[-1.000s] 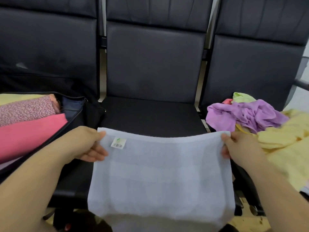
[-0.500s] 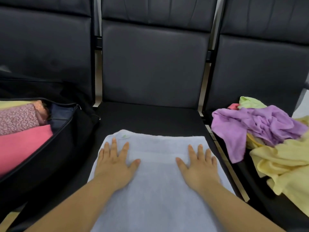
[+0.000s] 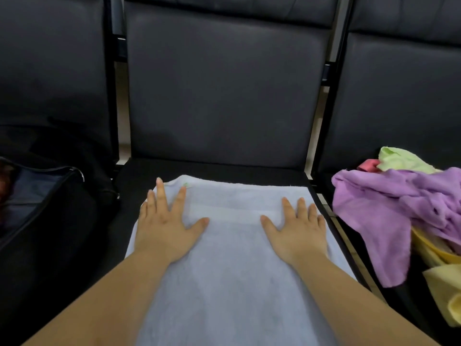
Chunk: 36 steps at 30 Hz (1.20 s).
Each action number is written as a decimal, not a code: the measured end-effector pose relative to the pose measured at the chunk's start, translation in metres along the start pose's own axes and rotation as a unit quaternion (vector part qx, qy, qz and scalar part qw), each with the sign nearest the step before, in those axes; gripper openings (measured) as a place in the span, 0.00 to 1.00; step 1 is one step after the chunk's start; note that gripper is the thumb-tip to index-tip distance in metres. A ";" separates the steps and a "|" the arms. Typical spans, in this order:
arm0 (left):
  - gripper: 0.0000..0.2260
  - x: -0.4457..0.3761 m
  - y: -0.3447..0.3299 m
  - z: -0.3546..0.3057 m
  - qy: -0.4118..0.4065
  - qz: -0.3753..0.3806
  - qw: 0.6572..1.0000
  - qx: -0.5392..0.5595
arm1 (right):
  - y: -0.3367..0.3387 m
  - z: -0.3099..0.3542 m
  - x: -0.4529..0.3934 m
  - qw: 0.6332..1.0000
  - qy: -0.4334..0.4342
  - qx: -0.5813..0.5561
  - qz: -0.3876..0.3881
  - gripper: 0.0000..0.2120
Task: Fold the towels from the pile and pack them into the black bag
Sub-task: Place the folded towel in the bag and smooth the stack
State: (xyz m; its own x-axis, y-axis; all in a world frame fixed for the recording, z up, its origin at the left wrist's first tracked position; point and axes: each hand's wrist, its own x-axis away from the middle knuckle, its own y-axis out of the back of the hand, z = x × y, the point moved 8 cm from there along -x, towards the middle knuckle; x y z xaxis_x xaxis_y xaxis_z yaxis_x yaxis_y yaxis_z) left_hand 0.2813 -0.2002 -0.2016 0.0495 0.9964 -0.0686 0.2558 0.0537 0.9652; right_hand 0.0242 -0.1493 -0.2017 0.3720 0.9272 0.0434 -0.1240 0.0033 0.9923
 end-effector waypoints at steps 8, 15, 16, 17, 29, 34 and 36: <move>0.38 -0.065 -0.008 -0.011 -0.001 -0.012 1.000 0.018 | 0.003 0.011 -0.063 0.999 0.003 -0.019 -0.039 0.35; 0.11 -0.058 0.019 -0.015 -0.013 -0.166 0.985 0.043 | 0.029 0.008 -0.063 0.958 0.029 -0.179 -0.220 0.08; 0.14 -0.058 0.013 -0.015 -0.009 -0.117 0.993 0.020 | 0.022 0.005 -0.065 0.967 0.012 -0.196 -0.163 0.07; 0.15 -0.057 0.010 -0.016 -0.015 -0.085 0.996 0.007 | 0.017 0.002 -0.067 0.970 0.008 -0.213 -0.119 0.06; 0.38 0.086 0.029 -0.016 -0.053 0.176 0.982 -0.054 | 0.036 -0.010 0.055 0.951 0.106 -0.270 0.102 0.36; 0.27 0.133 0.050 0.023 0.034 0.165 0.986 -0.008 | 0.042 -0.054 0.103 0.976 0.054 -0.194 0.079 0.35; 0.25 0.146 0.054 0.041 0.070 0.153 0.986 0.005 | 0.043 -0.077 0.115 0.978 0.007 -0.202 0.048 0.34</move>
State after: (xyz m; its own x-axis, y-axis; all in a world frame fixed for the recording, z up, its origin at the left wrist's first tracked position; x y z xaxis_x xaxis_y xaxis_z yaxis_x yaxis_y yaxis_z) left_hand 0.3422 -0.0544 -0.1703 -0.0085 0.9653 0.2610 0.2587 -0.2500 0.9330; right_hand -0.0089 -0.0133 -0.1631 0.3278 0.9357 0.1304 -0.5118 0.0598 0.8570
